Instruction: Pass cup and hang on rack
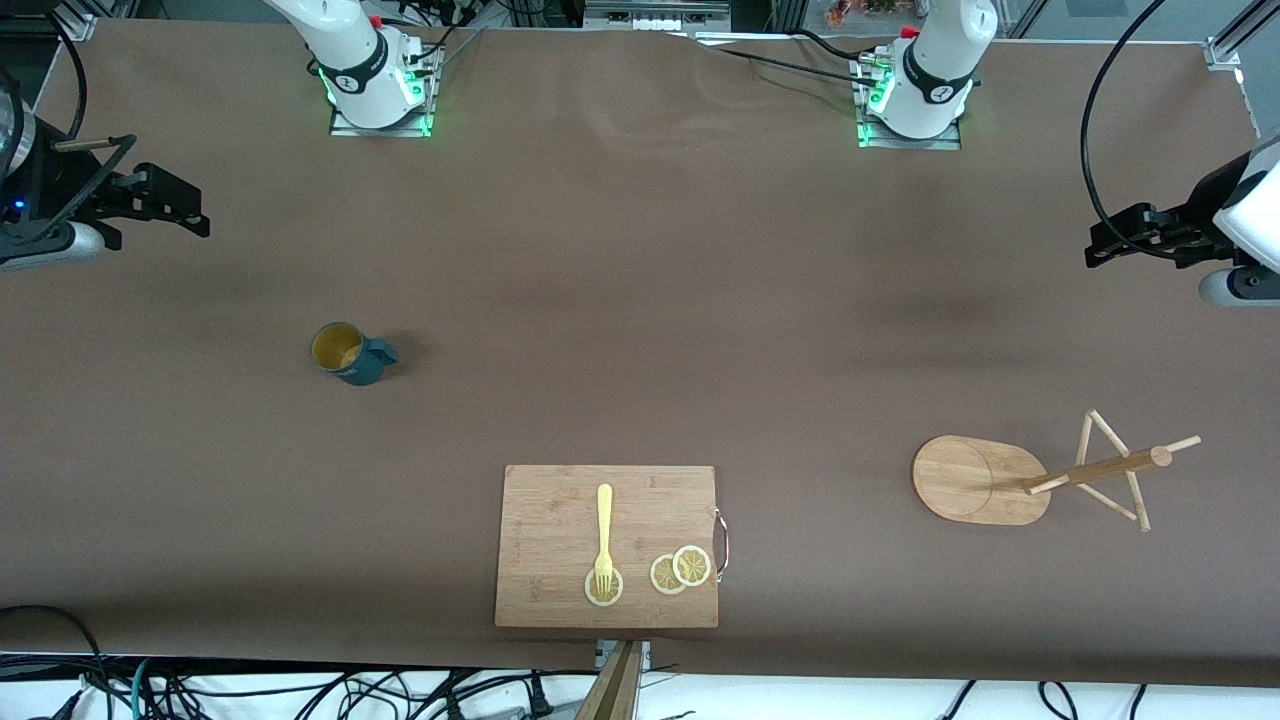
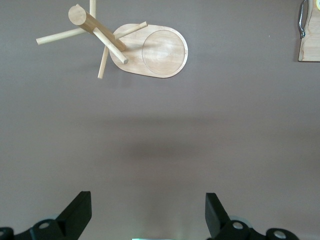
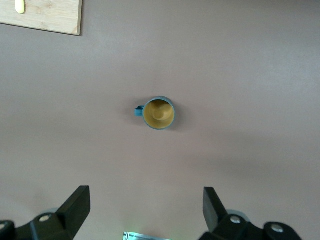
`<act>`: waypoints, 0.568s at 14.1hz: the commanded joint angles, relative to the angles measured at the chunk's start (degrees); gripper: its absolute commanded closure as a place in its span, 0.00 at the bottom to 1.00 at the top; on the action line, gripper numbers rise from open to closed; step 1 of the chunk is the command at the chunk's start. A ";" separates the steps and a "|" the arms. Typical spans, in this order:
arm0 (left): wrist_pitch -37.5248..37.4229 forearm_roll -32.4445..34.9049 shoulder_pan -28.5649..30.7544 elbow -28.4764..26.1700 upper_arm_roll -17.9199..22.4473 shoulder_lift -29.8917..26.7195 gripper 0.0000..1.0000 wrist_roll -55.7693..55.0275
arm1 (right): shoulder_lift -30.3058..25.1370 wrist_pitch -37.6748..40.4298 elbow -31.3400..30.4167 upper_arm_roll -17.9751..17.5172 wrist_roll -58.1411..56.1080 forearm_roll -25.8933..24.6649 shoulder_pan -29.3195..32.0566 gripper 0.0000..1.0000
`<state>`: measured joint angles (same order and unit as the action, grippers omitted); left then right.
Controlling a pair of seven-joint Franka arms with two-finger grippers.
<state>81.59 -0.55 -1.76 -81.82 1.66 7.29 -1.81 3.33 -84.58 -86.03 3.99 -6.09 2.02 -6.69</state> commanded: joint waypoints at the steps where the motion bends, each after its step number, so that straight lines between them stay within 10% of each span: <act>1: -0.65 -1.12 -0.26 2.28 0.18 0.97 0.00 -0.03 | -0.96 0.46 -0.02 -0.83 0.20 0.71 0.89 0.00; 8: -0.73 -1.12 -0.26 2.37 0.18 1.06 0.00 0.05 | -0.96 1.52 -0.02 -0.74 0.29 0.71 0.98 0.00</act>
<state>81.59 -0.56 -1.90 -81.51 1.57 7.34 -1.81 3.32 -84.40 -86.03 4.00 -6.09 2.02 -6.65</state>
